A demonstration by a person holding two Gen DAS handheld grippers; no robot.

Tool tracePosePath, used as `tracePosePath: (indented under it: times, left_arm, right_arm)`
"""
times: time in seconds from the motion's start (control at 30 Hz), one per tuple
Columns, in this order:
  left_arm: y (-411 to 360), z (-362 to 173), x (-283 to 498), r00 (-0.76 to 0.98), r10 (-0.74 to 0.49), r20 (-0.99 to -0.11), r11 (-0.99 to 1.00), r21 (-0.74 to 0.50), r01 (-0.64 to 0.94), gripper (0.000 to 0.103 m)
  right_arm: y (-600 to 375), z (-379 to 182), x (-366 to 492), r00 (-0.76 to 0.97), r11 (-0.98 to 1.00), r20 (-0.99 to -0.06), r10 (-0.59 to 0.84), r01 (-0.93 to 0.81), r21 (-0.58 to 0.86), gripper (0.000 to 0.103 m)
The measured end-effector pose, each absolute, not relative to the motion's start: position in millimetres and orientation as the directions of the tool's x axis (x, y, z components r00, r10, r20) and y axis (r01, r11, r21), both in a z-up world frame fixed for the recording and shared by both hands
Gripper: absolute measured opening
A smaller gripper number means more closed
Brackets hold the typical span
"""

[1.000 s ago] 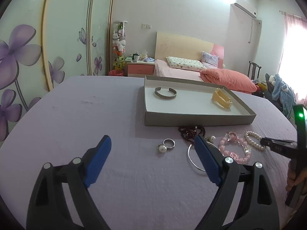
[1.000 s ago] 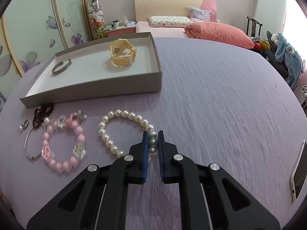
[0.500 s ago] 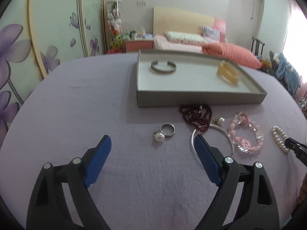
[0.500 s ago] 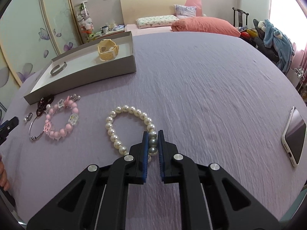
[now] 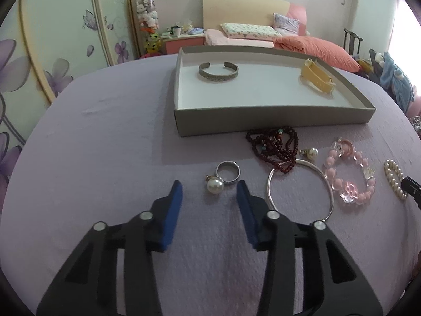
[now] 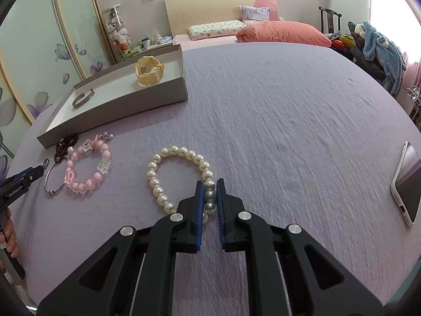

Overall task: Organize jewelry
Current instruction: 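Lower the left tool to the pearl-topped ring and grasp it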

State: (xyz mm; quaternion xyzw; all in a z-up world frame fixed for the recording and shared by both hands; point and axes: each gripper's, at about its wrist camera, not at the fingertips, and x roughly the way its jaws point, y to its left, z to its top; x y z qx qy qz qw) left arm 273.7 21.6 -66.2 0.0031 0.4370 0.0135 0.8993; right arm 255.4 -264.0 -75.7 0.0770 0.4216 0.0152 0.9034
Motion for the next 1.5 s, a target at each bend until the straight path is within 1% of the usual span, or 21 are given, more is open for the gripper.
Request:
tracePosePath:
  times: [0.07,0.27,0.33,0.37,0.4,0.47,0.73,1.17,1.5]
  left_arm:
    - [22,-66,276,0.62,0.018,-0.784,1.0,0.014,-0.011,0.037]
    - [20,-66,280,0.621,0.007,-0.784,1.0,0.012,0.003,0.036]
    - [18,-66,280,0.622,0.004,-0.783,1.0,0.012,0.009,0.028]
    - [17,-66,280,0.622,0.001,-0.783,1.0,0.011,0.013,0.022]
    - [17,-66,280,0.623,-0.001,-0.783,1.0,0.011,0.016,0.018]
    - [17,-66,279,0.623,-0.005,-0.782,1.0,0.008,0.019,0.014]
    - [18,-65,277,0.632,-0.017,-0.775,1.0,-0.009,0.015,0.014]
    - [20,-58,267,0.662,-0.004,-0.749,1.0,0.0,0.006,0.014]
    - [24,-45,252,0.696,-0.023,-0.718,0.999,-0.032,-0.001,0.014]
  right_arm:
    - [-267,-76,254,0.644,0.987,-0.759,0.098,0.036,0.158,0.011]
    - [-271,-75,253,0.644,0.986,-0.758,0.105,0.035,0.166,0.011]
    - [-271,-75,253,0.644,0.986,-0.758,0.105,0.035,0.165,0.011]
    - [-271,-75,253,0.644,0.986,-0.758,0.104,0.035,0.165,0.011]
    - [-271,-75,253,0.644,0.986,-0.758,0.105,0.035,0.166,0.011]
    - [-271,-75,253,0.644,0.985,-0.758,0.105,0.035,0.166,0.011]
    - [-271,-75,254,0.644,0.986,-0.758,0.103,0.035,0.164,0.011]
    - [-271,-75,253,0.644,0.986,-0.758,0.103,0.034,0.162,0.011]
    - [-270,-74,250,0.644,0.98,-0.751,0.147,0.006,0.197,0.01]
